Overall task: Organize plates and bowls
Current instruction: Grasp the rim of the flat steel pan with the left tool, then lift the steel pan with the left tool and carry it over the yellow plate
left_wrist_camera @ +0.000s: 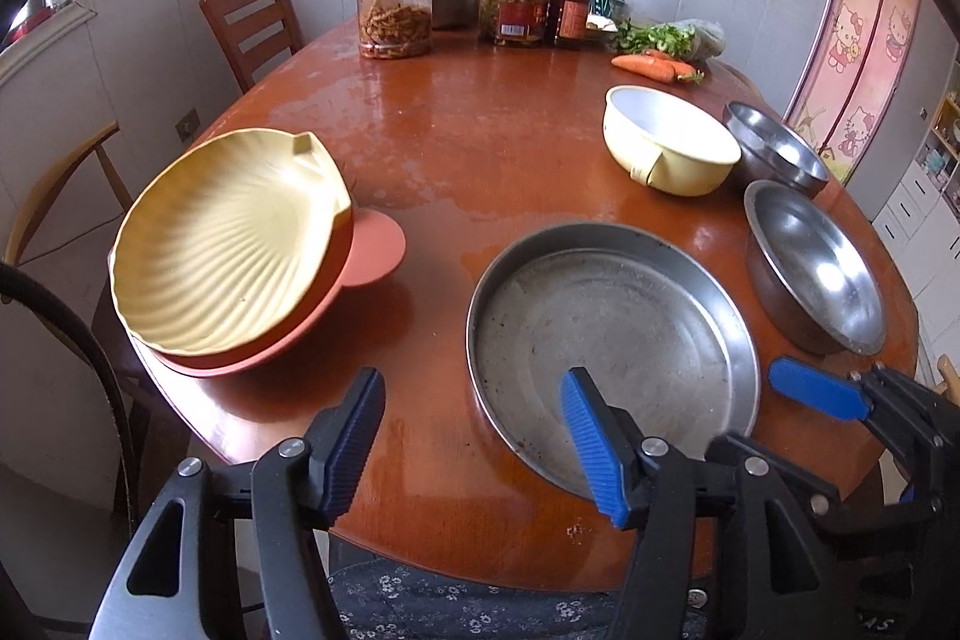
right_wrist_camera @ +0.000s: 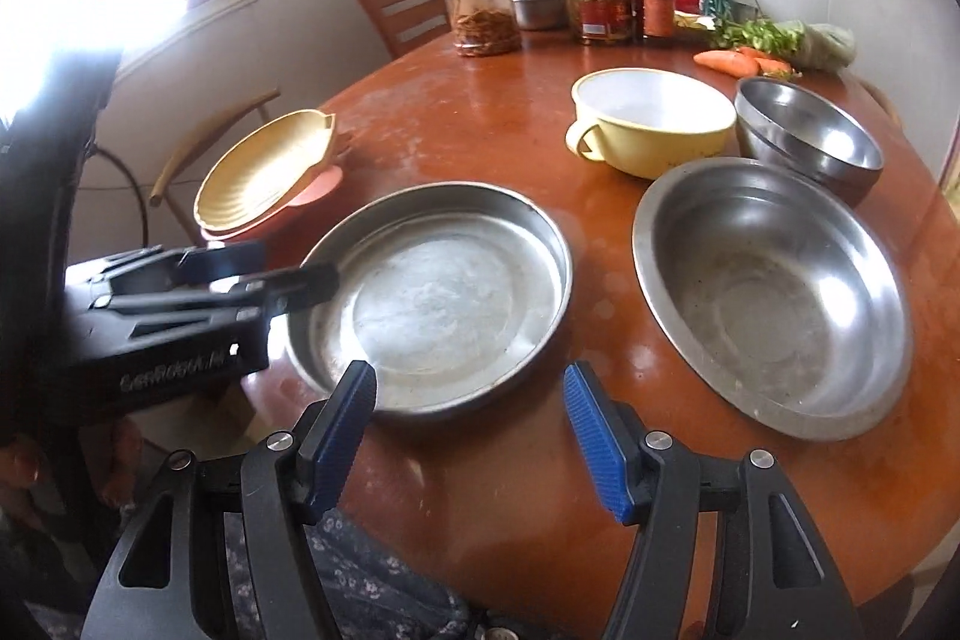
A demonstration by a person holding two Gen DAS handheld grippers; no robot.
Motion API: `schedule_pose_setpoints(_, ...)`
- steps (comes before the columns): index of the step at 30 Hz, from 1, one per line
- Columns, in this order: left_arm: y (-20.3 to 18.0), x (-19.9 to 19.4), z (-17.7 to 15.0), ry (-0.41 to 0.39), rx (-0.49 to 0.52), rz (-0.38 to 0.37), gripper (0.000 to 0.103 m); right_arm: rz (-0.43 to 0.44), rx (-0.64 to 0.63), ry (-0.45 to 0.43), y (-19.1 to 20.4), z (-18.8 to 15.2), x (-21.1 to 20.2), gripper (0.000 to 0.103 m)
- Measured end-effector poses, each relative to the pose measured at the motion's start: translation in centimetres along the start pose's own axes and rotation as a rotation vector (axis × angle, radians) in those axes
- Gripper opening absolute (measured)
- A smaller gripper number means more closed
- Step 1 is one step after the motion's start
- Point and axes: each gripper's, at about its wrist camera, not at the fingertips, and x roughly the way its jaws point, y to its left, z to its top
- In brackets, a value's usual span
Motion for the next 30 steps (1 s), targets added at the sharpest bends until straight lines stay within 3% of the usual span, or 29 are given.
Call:
schedule_pose_setpoints(6, -0.2, 0.6, 0.0, 0.002, 0.006, -0.022, 0.061, -0.015, -0.019, -0.006, 0.2, 0.2, 1.5, 0.062)
schedule_pose_setpoints(8, -0.2, 0.9, -0.2, 0.009, 0.009, -0.033, 0.057, -0.024, -0.024, -0.009, 0.2, 0.4, 1.9, 0.059)
schedule_pose_setpoints(10, -0.3, 1.3, -0.2, 0.021, 0.013, -0.05, 0.044, -0.025, -0.027, -0.012, 0.2, 0.5, 2.1, 0.056)
schedule_pose_setpoints(13, -0.6, 1.5, -0.3, 0.018, 0.022, -0.056, 0.039, -0.025, -0.038, -0.012, 0.5, 0.6, 2.4, 0.056)
schedule_pose_setpoints(30, 0.8, -1.9, 1.4, -0.07, 0.001, -0.006, 0.038, -0.011, -0.091, -0.073, 2.3, 2.9, 1.1, 0.056)
